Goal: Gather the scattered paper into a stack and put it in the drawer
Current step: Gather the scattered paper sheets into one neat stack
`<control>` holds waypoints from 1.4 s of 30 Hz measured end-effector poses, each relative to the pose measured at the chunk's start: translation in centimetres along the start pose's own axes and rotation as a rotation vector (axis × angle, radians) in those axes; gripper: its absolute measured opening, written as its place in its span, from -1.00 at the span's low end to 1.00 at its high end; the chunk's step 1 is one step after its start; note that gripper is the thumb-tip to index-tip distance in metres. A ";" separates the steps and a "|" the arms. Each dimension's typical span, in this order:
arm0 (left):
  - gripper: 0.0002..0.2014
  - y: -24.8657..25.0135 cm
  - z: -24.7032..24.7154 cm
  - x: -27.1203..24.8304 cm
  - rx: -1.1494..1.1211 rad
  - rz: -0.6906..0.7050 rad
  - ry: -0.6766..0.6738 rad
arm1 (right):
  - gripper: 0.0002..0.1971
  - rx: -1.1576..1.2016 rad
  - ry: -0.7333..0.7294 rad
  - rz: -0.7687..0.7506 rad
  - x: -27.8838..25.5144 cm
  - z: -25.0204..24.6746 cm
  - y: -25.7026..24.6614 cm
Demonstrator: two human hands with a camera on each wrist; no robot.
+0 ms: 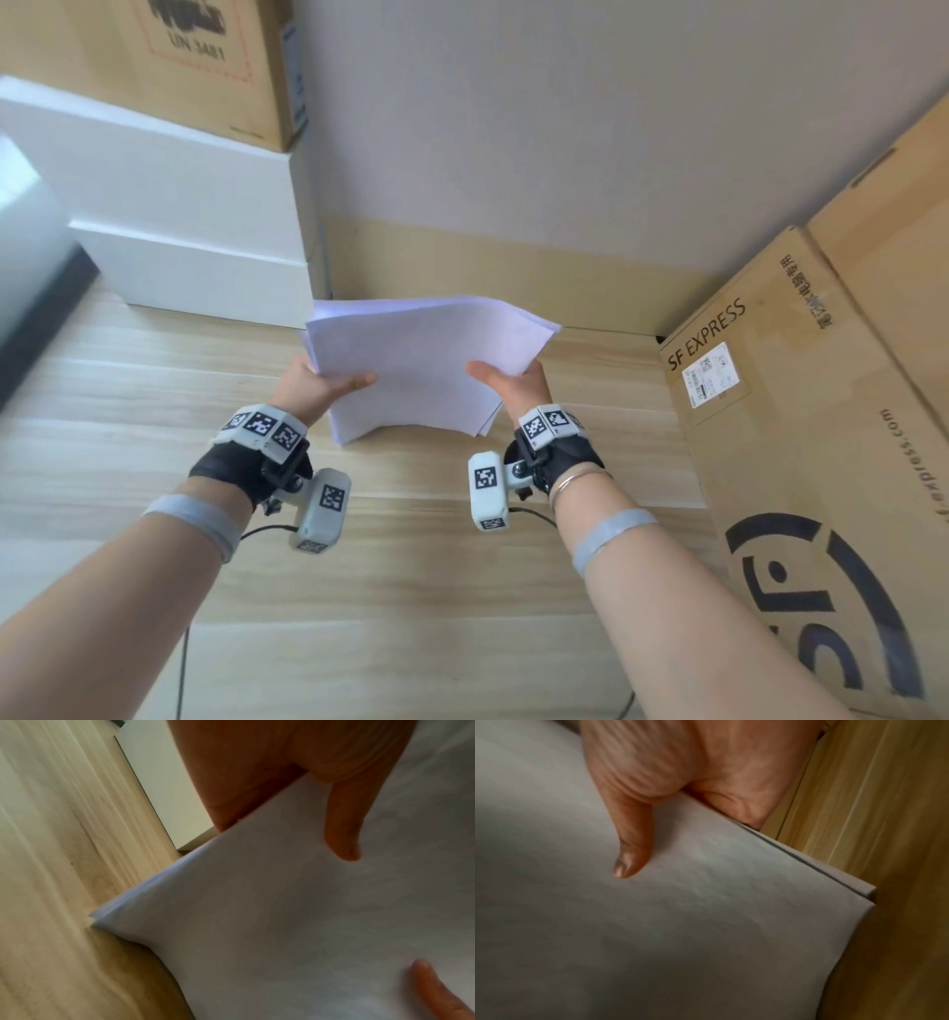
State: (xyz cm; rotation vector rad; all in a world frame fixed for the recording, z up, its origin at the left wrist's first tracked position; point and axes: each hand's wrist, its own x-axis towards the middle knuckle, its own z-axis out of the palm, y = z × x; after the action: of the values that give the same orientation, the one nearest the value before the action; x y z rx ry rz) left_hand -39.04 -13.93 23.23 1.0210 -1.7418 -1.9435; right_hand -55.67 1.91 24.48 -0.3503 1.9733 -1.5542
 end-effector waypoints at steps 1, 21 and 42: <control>-0.49 0.3 0.0 -0.1 -0.010 0.011 -0.017 | -0.77 -0.002 0.003 -0.007 -0.1 0.1 -0.3; -0.57 -0.3 0.7 0.8 0.073 0.017 0.022 | -0.63 -1.565 -0.258 -0.577 -0.7 4.1 -13.0; -0.70 -4.8 -1.4 1.4 -0.285 -0.133 0.010 | -0.91 -0.363 0.102 -0.120 0.8 -5.1 -5.5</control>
State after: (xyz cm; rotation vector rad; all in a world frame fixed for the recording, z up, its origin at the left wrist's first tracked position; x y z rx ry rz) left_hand -38.02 -14.94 18.20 1.0613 -1.3690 -2.1854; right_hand -60.18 3.99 30.15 -0.5543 2.3559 -1.2995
